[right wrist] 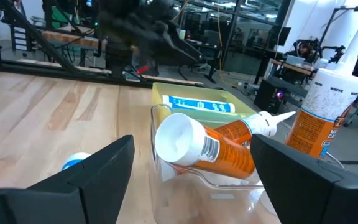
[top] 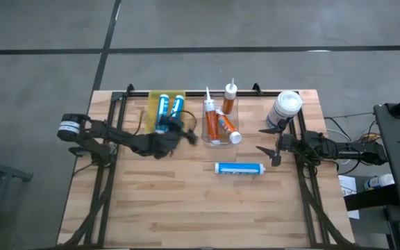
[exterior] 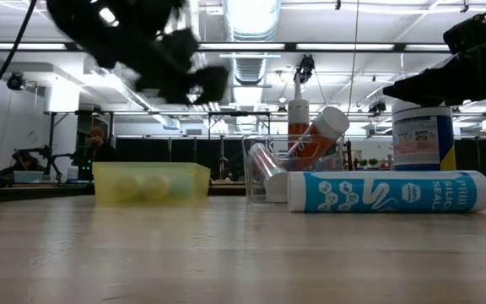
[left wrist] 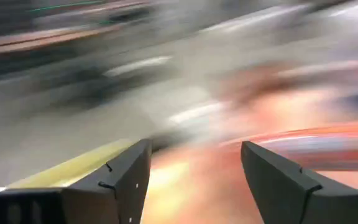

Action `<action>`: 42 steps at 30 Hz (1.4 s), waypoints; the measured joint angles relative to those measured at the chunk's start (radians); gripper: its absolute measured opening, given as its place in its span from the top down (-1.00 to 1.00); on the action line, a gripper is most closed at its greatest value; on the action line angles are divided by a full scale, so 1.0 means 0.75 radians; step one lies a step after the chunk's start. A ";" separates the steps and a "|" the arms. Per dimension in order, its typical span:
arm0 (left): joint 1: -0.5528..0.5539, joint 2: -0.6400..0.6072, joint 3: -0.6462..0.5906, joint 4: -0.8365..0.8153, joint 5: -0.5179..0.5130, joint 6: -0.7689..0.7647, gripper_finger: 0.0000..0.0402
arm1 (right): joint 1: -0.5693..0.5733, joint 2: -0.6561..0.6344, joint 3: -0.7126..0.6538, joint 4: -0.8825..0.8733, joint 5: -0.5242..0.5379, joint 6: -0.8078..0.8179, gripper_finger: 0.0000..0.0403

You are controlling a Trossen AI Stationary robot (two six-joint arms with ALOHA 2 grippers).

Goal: Pick & place silicon tubes, Sealant and Lysol wipes
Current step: Put the blue sealant into the yellow bin

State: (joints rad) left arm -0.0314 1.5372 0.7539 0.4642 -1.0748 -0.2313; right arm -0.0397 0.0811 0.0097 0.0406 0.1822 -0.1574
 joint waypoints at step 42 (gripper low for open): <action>-0.096 0.968 1.253 -0.923 1.262 0.399 -0.01 | 0.000 0.001 0.000 0.000 0.000 0.000 -0.59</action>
State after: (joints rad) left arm -0.1031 2.2630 1.6937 -0.2280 -0.1285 0.0684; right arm -0.0397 0.0814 0.0097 0.0406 0.1823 -0.1574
